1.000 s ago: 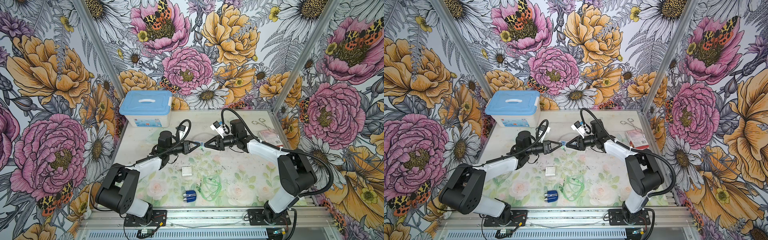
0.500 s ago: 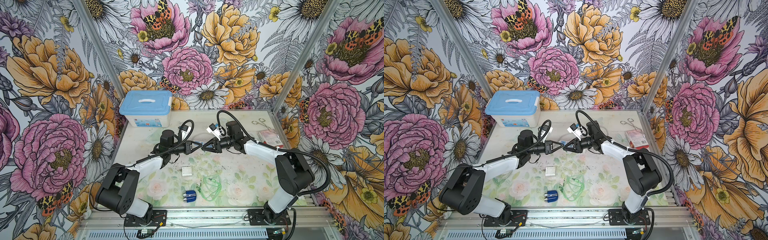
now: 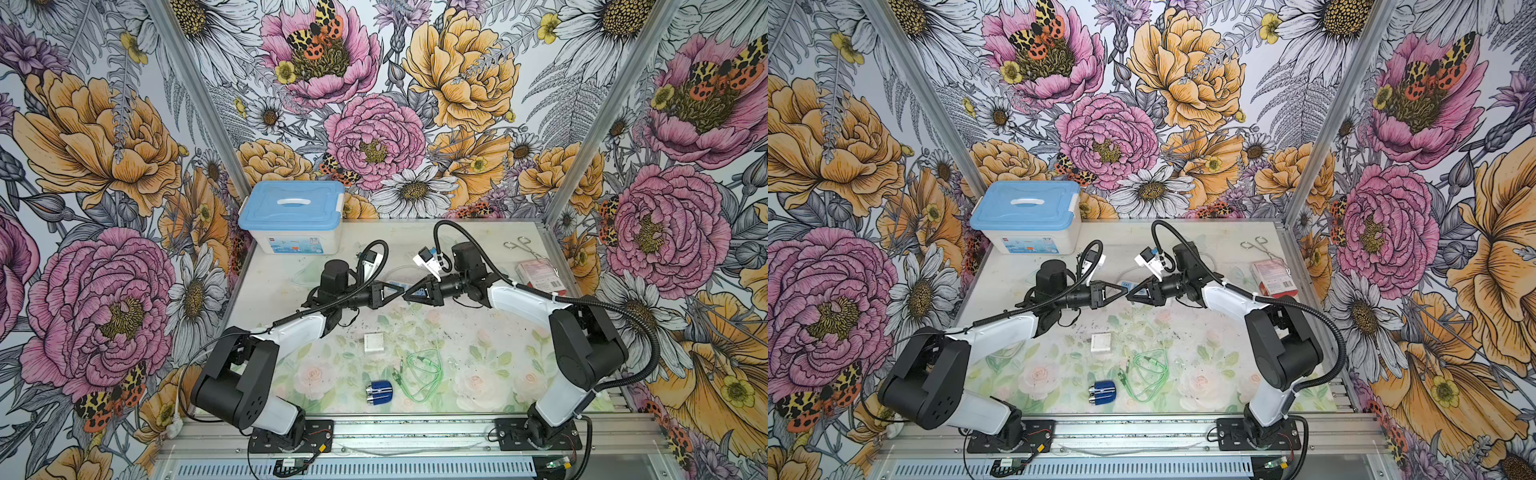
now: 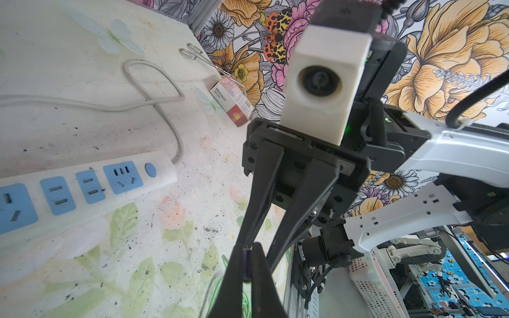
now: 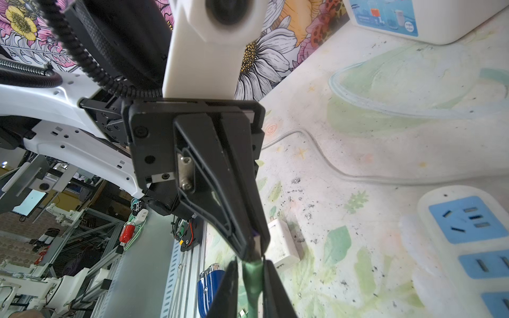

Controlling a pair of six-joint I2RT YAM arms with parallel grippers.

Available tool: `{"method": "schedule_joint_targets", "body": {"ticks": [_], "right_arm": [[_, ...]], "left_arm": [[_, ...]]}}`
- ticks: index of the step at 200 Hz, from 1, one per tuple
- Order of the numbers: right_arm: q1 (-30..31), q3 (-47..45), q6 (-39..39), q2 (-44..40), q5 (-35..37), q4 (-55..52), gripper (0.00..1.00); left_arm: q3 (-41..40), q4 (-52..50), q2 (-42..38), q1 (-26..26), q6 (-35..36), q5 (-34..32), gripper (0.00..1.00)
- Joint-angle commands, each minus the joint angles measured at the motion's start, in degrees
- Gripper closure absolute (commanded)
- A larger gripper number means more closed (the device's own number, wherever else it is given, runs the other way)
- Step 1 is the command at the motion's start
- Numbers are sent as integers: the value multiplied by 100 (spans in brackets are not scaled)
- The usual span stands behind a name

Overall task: Charge the electric shaver
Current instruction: Pick up the charging cable from the center of the board.

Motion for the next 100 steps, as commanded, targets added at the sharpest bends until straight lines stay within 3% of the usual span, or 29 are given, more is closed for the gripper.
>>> {"method": "schedule_joint_targets", "body": {"ticks": [1,75,100], "right_arm": [[50,17,-30,79,-82,38,80],[76,28,-19,148,-67,71,85],[76,27,-10,145,-27,82,91]], "left_arm": [[58,33,-48,-32,143,-177,100],[41,31,-60,-24,134,-212,100],[32,35,-51,-27,134,-205,100]]}}
